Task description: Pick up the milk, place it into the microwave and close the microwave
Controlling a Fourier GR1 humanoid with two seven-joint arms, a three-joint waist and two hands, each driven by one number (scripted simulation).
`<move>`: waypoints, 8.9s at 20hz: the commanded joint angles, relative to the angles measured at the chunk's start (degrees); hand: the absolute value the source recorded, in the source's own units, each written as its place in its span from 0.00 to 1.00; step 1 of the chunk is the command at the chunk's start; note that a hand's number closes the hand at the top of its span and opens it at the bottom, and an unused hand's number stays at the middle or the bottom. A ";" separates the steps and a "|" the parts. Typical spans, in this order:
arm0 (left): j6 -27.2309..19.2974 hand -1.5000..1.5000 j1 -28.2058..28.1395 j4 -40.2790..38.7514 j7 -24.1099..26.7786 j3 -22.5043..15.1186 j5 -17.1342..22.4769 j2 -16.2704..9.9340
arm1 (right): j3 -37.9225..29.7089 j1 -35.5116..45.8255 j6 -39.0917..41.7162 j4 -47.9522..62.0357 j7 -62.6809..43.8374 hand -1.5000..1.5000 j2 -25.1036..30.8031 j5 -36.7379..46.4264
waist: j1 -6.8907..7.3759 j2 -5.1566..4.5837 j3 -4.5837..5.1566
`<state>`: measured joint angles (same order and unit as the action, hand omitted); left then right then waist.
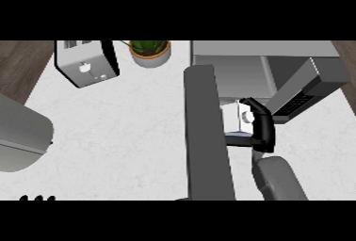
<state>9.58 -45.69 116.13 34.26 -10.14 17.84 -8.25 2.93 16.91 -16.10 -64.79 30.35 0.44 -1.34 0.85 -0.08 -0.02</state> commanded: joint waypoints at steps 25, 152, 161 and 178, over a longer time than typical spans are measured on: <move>3.54 0.00 4.50 -3.34 -0.06 1.82 0.24 -1.45 | -12.11 33.14 -11.86 53.76 14.06 1.00 9.91 3.42 | 5.24 -2.56 -0.27; -5.44 1.00 46.69 -40.43 -12.25 -11.12 -26.44 8.19 | -19.99 -15.50 33.23 28.74 31.36 0.00 22.13 -8.25 | -1.67 0.02 0.04; 3.90 1.00 54.32 -50.15 -24.87 -23.80 -30.45 8.23 | -19.63 -15.37 37.16 28.73 30.41 0.00 26.56 -9.47 | -2.29 -0.12 -0.05; -21.96 0.00 68.48 -57.04 -17.23 -48.42 -6.71 8.19 | -14.28 -13.76 39.89 16.58 25.76 0.00 25.50 -13.06 | -7.03 -0.63 0.29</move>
<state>-8.48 21.26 58.24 15.80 -52.56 6.95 -1.47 -12.03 2.86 17.88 -45.82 53.19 26.46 -13.08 -4.79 -0.68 0.16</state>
